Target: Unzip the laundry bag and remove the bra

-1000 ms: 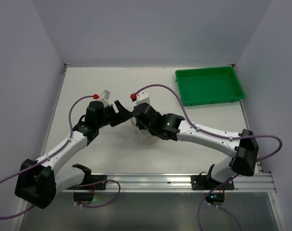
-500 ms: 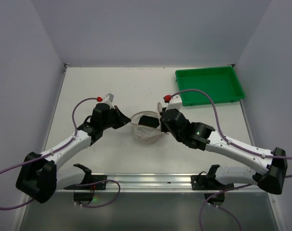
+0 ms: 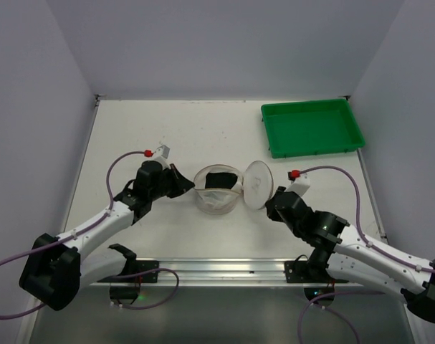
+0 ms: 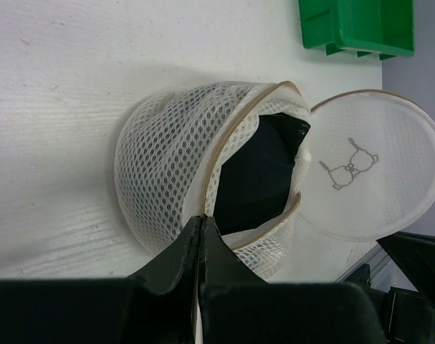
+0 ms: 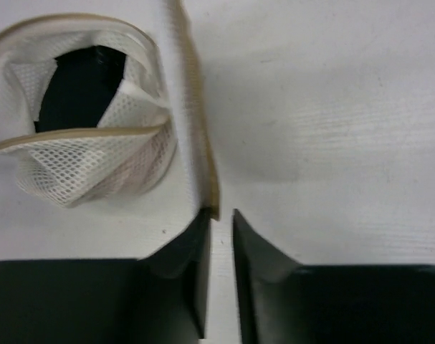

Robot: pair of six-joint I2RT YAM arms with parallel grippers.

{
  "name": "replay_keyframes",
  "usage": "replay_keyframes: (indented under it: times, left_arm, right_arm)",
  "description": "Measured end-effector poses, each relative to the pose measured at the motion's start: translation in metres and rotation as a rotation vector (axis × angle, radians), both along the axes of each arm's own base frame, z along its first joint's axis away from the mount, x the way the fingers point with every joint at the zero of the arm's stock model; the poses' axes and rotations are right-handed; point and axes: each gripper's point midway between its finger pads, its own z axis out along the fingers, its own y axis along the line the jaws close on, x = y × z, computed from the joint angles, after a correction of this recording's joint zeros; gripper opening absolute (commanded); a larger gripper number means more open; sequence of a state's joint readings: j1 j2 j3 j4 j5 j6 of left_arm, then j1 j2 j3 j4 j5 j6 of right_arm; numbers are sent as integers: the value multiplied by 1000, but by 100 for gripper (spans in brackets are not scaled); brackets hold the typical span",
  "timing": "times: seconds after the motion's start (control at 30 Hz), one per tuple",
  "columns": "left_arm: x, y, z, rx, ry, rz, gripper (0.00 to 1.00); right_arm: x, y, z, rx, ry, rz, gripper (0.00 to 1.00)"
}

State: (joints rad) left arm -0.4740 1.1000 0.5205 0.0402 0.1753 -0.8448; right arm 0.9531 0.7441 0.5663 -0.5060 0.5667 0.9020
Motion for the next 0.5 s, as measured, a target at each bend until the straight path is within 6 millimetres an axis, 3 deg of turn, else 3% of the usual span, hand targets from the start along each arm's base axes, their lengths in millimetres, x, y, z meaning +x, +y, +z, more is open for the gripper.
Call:
replay_keyframes:
  times: [0.03, 0.07, 0.2, 0.27, 0.37, 0.5]
  left_arm:
    - [-1, 1, -2, 1, 1, 0, 0]
    - [-2, 1, -4, 3, 4, 0, 0]
    - [-6, 3, -9, 9, 16, -2, 0]
    - [-6, 2, -9, 7, 12, -5, 0]
    - [-6, 2, -7, 11, 2, -11, 0]
    - [-6, 2, -5, 15, -12, -21, 0]
  right_arm:
    - [-4, -3, -7, 2, 21, -11, 36]
    - [-8, -7, -12, 0, 41, -20, 50]
    - [-18, -19, -16, 3, 82, -53, 72]
    - [-22, -25, -10, 3, 85, -55, 76]
    - [-23, -28, 18, 30, 53, -45, 79]
    - [-18, -23, 75, 69, -41, 6, 79]
